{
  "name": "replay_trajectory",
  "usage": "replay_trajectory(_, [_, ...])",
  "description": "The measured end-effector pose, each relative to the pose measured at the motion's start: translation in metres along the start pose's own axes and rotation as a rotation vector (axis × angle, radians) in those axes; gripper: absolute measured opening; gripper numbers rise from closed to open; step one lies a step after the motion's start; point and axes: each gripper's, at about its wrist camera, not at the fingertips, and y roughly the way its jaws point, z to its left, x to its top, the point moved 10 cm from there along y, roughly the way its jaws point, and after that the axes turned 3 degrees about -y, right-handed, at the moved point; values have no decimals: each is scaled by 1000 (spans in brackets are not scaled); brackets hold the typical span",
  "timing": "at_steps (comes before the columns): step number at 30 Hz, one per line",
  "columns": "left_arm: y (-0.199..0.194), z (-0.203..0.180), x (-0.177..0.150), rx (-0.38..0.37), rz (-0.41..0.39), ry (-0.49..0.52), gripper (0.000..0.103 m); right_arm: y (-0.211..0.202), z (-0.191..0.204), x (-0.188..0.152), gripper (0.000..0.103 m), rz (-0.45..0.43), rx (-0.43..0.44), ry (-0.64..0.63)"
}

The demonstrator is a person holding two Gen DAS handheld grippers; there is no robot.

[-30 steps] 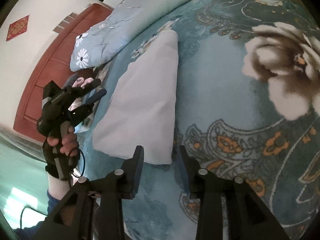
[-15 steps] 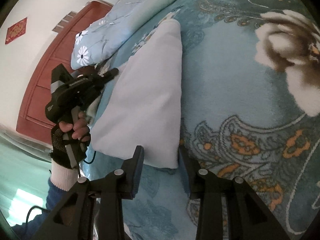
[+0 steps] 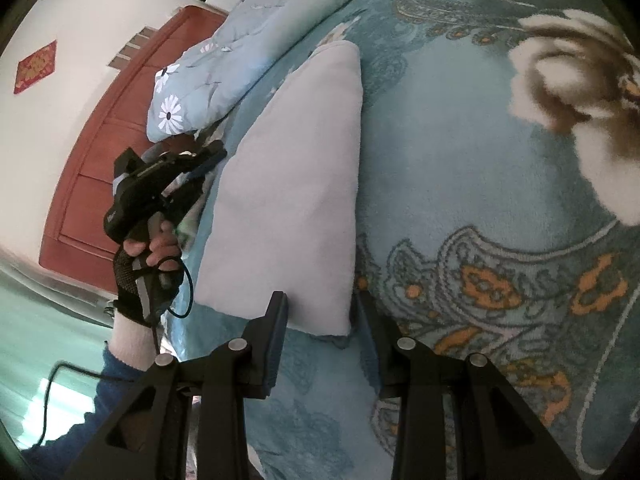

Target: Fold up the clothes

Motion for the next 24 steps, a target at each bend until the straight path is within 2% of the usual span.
replay_trajectory(1, [1,2,-2,19,6,10,69,2,2,1,36,2,13,3])
replay_trajectory(7, [29,0,-26,-12,120,-9,69,8,8,6,39,-11,73,38])
replay_trajectory(11, [32,-4,-28,-11,99,-17,66,8,11,9,36,-38,101,66])
replay_trajectory(12, [32,-1,-28,-5,89,-36,60,8,11,10,29,-45,104,71])
replay_trajectory(13, [31,2,-28,10,87,-52,34,8,11,11,22,-49,107,79])
replay_trajectory(14, [30,6,-28,25,86,-68,14,7,10,12,13,-54,113,87])
replay_trajectory(19, [17,2,-37,-13,44,-112,10,-12,11,30,9,-71,134,78])
replay_trajectory(24, [-5,-18,-81,-121,75,-140,9,-61,-14,70,9,-121,27,1])
